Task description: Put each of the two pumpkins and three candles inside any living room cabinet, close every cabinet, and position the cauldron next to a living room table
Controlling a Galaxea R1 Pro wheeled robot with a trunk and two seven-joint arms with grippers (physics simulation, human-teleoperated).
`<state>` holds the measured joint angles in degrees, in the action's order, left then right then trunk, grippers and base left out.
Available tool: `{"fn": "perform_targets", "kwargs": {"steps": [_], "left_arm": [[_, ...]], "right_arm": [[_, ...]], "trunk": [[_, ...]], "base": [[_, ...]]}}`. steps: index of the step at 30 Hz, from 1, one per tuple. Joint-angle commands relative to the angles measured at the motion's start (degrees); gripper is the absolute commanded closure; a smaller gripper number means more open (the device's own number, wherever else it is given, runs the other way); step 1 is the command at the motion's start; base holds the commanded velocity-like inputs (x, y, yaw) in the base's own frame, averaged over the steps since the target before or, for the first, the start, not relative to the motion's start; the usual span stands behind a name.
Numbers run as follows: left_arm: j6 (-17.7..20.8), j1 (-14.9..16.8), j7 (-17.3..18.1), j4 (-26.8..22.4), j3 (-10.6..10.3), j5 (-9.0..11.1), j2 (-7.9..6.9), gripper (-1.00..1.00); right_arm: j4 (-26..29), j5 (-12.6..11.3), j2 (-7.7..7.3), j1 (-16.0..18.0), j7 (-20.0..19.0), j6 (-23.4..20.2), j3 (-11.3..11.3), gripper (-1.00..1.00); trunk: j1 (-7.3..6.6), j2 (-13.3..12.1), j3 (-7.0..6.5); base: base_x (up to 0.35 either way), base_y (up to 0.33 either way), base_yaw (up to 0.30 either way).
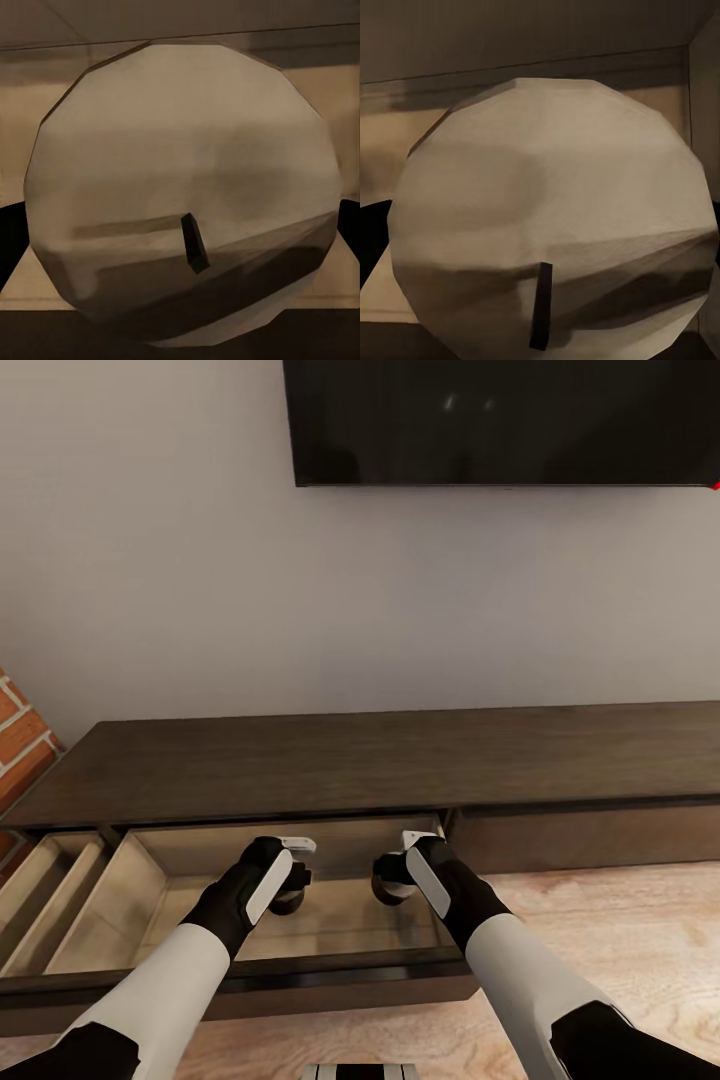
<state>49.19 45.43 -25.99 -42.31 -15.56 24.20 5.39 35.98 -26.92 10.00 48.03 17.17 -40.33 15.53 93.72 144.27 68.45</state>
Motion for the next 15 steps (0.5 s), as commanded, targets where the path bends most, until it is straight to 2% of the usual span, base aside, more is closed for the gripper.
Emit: {"fn": "perform_targets", "kwargs": {"steps": [1,12,15], "left_arm": [[0.1,0.0,-0.6,-0.1,-0.2,0.6,-0.03,1.00],[0.1,0.1,-0.6,-0.1,-0.2,0.6,-0.03,1.00],[0.0,0.1,-0.6,-0.1,-0.2,0.6,-0.03,1.00]], "right_arm": [[0.1,-0.6,0.00,0.0,0.5,-0.1,0.1,1.00],[0.1,-0.5,0.00,0.0,0.5,-0.1,0.1,1.00],[0.1,-0.5,0.00,0.0,0.5,-0.1,0.1,1.00]], "trunk": [[0.01,0.0,0.27],[0.30,0.2,2.71],[0.30,0.2,2.71]], "base": [[0.002,0.000,0.000],[0.000,0.000,0.000],[0.000,0.000,0.000]]}}
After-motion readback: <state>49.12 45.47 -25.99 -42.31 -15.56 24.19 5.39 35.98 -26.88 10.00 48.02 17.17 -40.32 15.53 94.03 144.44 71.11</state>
